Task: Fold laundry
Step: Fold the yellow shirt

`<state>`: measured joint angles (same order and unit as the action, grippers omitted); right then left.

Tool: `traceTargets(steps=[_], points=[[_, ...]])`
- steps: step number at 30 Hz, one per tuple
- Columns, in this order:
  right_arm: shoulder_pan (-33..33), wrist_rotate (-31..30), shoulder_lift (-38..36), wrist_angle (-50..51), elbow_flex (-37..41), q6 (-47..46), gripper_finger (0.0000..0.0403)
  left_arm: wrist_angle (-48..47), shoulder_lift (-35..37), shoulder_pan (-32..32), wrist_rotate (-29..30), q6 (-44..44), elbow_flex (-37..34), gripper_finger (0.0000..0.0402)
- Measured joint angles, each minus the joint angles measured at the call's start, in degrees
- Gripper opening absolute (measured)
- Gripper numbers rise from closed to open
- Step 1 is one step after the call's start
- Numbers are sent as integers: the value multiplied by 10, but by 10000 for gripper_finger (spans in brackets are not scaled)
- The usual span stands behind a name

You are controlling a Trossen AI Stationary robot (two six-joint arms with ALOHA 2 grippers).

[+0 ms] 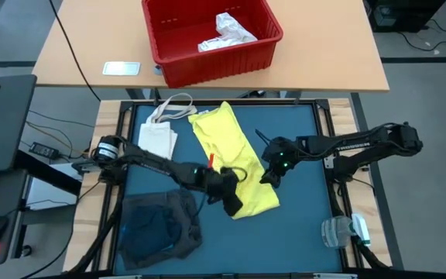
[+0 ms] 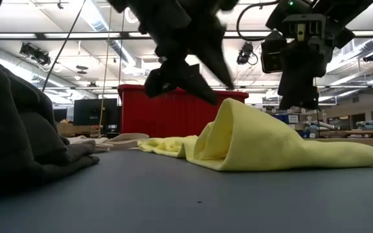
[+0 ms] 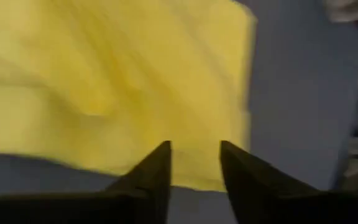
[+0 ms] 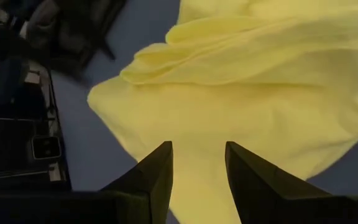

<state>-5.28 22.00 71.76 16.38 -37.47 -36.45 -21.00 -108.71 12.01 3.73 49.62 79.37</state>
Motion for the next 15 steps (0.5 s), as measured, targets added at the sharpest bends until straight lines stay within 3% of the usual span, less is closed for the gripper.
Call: traceTargets(steps=[3, 8, 15], points=[[1, 1, -12, 6, 0, 5, 153, 74, 0, 29, 32, 1, -34, 208], [1, 5, -18, 9, 0, 11, 153, 74, 0, 54, 186, 45, -61, 287], [19, 5, -21, 9, 0, 11, 153, 104, -12, 43, 204, 44, -64, 309]])
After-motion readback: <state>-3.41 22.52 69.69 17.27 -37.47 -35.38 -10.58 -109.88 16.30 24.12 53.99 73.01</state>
